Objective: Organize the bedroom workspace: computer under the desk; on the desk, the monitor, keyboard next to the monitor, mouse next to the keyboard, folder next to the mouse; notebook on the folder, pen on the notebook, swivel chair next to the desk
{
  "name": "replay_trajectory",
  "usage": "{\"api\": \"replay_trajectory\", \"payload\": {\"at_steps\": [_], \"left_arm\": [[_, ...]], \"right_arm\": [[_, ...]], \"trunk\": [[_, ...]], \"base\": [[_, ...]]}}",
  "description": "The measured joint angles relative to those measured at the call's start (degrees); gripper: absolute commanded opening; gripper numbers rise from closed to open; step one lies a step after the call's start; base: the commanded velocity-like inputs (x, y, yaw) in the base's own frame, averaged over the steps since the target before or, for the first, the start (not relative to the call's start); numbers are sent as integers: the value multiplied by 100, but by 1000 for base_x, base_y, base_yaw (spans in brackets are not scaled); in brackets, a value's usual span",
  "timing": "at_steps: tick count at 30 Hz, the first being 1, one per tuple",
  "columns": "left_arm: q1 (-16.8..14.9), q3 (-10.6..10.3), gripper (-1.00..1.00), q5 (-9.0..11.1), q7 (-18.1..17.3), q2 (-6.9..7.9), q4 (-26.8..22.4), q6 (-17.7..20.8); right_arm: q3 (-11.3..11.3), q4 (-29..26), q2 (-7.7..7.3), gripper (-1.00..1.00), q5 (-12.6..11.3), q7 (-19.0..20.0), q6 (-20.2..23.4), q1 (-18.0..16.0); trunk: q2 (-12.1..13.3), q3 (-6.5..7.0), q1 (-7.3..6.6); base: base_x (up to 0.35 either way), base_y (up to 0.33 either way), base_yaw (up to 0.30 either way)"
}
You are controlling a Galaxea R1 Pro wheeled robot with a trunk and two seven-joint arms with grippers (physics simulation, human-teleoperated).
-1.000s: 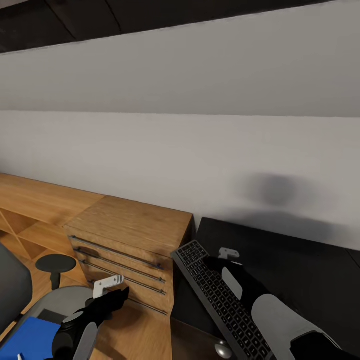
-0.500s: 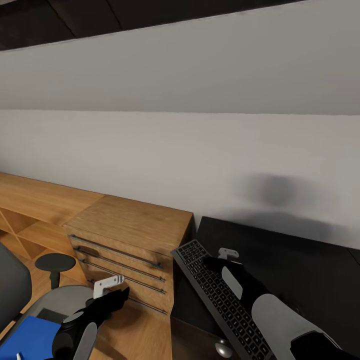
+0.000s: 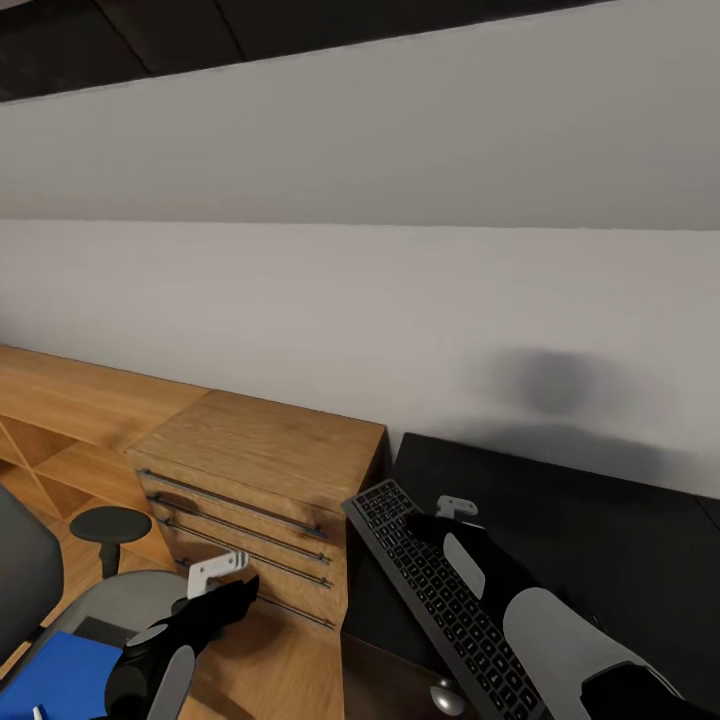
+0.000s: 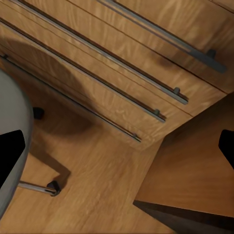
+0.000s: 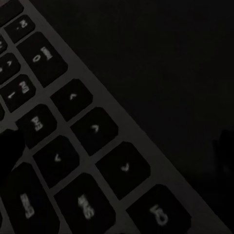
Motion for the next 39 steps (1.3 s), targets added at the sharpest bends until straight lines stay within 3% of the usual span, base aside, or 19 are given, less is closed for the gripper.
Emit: {"api": "replay_trajectory", "payload": {"at_steps": [39], "left_arm": [[0,-4,100,-12,-6,11,105,0]], "right_arm": [[-3,38,0,100,17,7,-24,1]], "trunk": [[0,0,1]], "base": [[-103,14,0]]}}
